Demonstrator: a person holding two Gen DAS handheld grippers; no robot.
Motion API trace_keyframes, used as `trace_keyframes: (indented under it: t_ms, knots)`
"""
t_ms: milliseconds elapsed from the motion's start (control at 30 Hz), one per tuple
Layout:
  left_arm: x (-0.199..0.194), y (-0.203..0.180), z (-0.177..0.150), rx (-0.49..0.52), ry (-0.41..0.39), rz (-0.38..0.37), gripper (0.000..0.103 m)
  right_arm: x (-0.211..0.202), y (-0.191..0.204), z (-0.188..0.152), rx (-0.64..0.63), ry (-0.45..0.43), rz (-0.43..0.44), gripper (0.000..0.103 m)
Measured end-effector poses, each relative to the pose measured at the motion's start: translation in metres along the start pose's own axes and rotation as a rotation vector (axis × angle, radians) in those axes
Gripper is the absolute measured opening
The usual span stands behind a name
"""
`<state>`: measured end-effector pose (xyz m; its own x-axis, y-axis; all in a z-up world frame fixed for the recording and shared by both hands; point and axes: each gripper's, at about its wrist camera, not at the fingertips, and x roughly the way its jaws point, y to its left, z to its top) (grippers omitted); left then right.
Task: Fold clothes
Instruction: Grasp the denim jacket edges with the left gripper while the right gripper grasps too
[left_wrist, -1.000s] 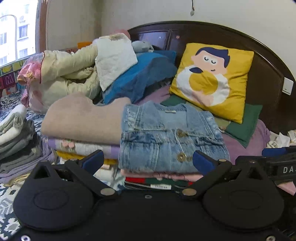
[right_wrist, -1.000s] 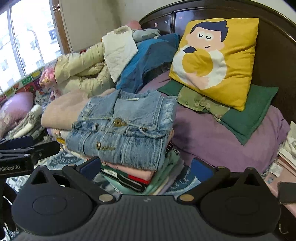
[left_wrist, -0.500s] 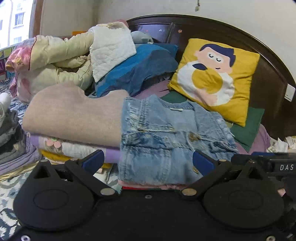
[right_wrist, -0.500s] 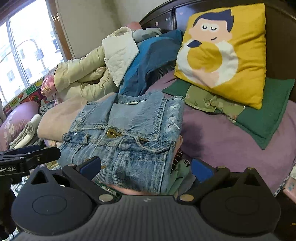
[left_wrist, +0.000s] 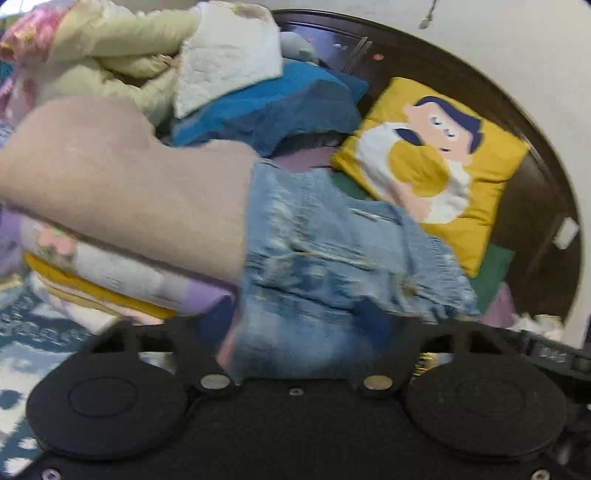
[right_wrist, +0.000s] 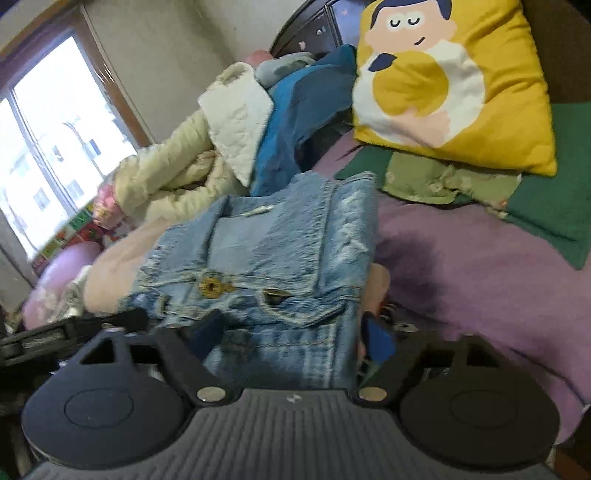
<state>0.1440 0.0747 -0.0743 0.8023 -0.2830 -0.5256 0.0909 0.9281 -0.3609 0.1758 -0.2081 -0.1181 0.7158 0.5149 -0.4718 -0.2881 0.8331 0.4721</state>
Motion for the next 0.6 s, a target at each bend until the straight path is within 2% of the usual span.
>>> trace_keyframes:
  t_ms: [33, 67, 100, 167, 200, 233, 267, 467, 600]
  knots:
    - [-0.004, -0.005, -0.001, 0.032, -0.019, 0.018, 0.051, -0.001, 0.003, -0.001, -0.023, -0.007, -0.008, 0.072]
    - [-0.009, -0.011, -0.003, 0.063, -0.037, 0.037, 0.033, -0.003, 0.007, -0.002, -0.044, -0.015, -0.015, 0.068]
    - [-0.014, -0.015, -0.003, 0.088, -0.054, 0.043, 0.027, -0.006, 0.009, -0.002, -0.06, -0.026, -0.021, 0.065]
    - [-0.029, -0.018, -0.003, 0.113, -0.082, 0.021, 0.021, -0.013, 0.012, -0.002, -0.071, -0.044, -0.028, 0.062]
    - [-0.037, -0.021, -0.003, 0.129, -0.092, 0.013, 0.019, -0.018, 0.012, -0.001, -0.069, -0.055, -0.023, 0.058]
    - [-0.044, -0.024, -0.003, 0.144, -0.098, 0.008, 0.018, -0.024, 0.012, 0.0, -0.069, -0.068, -0.019, 0.044]
    - [-0.052, -0.026, -0.004, 0.151, -0.106, 0.0, 0.018, -0.031, 0.013, 0.002, -0.074, -0.085, -0.015, 0.042]
    - [-0.116, -0.032, -0.003, 0.127, -0.197, -0.068, 0.015, -0.072, 0.032, 0.014, -0.109, -0.139, 0.082, 0.039]
    - [-0.173, -0.033, -0.001, 0.111, -0.282, -0.095, 0.014, -0.097, 0.056, 0.019, -0.095, -0.155, 0.211, 0.039]
